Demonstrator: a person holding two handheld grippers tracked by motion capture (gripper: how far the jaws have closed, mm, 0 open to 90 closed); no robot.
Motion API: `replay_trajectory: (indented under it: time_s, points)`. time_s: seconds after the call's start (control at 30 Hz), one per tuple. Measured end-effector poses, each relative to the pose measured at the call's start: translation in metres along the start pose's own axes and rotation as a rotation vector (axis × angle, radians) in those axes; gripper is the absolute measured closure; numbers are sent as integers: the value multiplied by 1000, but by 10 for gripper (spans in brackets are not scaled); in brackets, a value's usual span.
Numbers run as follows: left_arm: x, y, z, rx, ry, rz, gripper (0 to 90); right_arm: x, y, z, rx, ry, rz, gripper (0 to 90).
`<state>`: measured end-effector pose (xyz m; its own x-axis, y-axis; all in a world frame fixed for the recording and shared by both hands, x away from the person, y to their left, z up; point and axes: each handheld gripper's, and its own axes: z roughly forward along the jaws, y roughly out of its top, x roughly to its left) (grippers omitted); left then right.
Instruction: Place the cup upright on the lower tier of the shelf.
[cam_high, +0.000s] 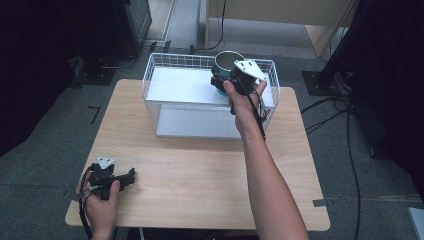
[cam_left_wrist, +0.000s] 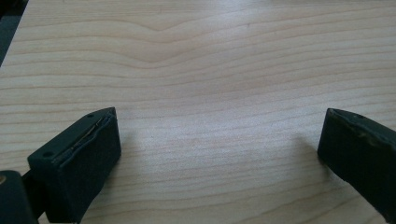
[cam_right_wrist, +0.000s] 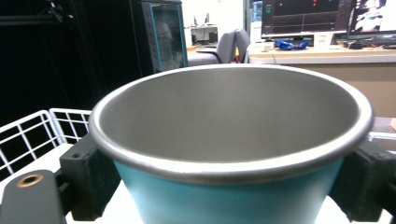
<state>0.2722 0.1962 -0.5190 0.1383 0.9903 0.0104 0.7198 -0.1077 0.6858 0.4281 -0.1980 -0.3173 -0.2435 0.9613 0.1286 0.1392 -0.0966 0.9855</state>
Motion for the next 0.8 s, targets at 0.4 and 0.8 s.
replay_trajectory:
  time_s: [0.4, 0.8]
  points:
    - [0, 0, 0, -2, 0, -2, 0, -2, 1, -8, 28, 33, -4, 0]
    - [0, 0, 0, 1, 1, 3, 0, -9, -5, -33, 5, 29, -28, 0]
